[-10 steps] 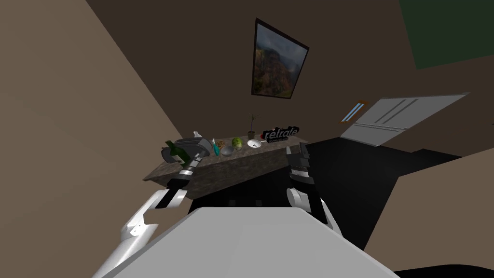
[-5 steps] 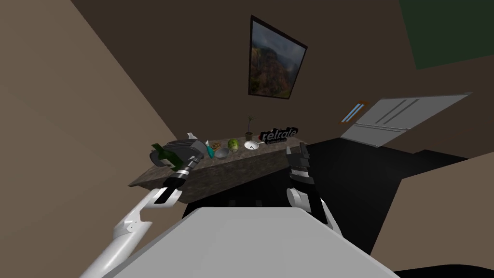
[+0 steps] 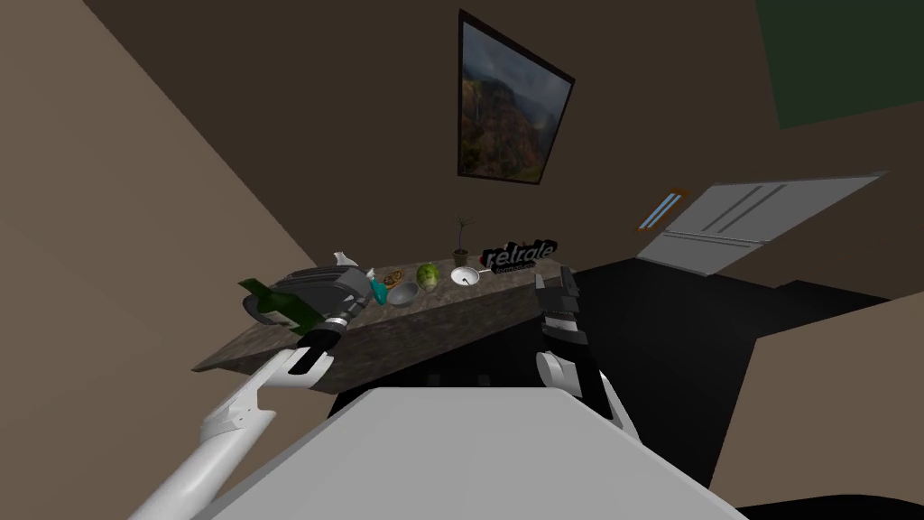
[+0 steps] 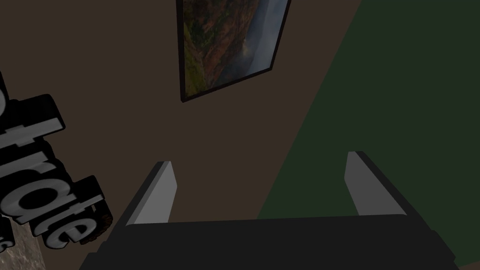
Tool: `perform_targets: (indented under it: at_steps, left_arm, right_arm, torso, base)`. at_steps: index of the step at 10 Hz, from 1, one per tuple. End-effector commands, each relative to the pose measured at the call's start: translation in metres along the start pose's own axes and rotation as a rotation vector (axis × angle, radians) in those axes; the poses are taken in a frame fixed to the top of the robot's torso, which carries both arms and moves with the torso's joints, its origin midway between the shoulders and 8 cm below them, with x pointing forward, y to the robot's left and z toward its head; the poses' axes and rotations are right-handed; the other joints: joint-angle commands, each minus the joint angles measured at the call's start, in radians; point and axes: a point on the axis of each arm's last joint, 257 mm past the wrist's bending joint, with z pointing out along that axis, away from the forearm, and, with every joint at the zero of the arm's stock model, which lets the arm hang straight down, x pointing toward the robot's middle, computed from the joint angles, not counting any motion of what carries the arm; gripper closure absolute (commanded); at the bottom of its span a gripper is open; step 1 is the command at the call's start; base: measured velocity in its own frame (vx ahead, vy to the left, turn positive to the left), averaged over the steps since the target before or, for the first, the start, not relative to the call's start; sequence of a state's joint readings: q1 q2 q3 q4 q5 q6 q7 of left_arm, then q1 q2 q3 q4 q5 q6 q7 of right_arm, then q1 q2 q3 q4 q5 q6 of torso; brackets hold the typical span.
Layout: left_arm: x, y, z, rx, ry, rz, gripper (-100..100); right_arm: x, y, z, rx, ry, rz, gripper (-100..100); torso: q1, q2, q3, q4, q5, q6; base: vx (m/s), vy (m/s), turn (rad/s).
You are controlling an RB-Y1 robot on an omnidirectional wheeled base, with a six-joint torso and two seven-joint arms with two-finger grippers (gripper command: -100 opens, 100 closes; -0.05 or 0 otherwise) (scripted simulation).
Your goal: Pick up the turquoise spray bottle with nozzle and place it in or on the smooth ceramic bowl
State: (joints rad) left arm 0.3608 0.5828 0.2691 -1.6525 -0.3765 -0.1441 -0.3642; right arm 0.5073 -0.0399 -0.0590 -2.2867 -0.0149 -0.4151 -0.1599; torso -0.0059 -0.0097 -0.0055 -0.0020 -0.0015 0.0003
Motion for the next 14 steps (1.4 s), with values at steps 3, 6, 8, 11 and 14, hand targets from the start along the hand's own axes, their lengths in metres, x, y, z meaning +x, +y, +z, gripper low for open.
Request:
perform_targets:
  at_steps: [3, 6, 8, 11, 14]
  left_arm:
    - [0.013, 0.038, -0.002, -0.086, 0.058, 0.101, -100]
    - [0.026, 0.053, -0.002, -0.124, 0.094, 0.137, -100]
    - [0.025, 0.050, 0.012, -0.109, 0.085, 0.151, -100]
    - [0.024, 0.053, 0.028, -0.104, 0.079, 0.156, -100]
    - [0.025, 0.057, 0.046, -0.104, 0.075, 0.159, -100]
  right_arm:
    - [0.000, 0.000, 0.000, 0.000, 0.000, 0.000, 0]
    - [0.000, 0.000, 0.000, 0.000, 0.000, 0.000, 0]
    - [0.000, 0.000, 0.000, 0.000, 0.000, 0.000, 0]
    - [0.000, 0.000, 0.000, 0.000, 0.000, 0.000, 0]
    - [0.000, 0.000, 0.000, 0.000, 0.000, 0.000, 0]
  torso:
    - [0.002, 0.001, 0.001, 0.000, 0.000, 0.000]
    - [0.002, 0.000, 0.000, 0.000, 0.000, 0.000]
    - [0.005, 0.007, 0.004, 0.001, 0.001, 0.000]
    - [0.006, 0.012, 0.007, 0.003, 0.001, 0.000]
    - [0.006, 0.012, 0.007, 0.003, 0.001, -0.001]
  base:
    - [0.117, -0.061, -0.011]
    - [0.114, -0.057, -0.013]
    - [-0.014, -0.013, -0.003]
    - [-0.048, -0.011, -0.005]
    - [-0.046, -0.010, -0.004]
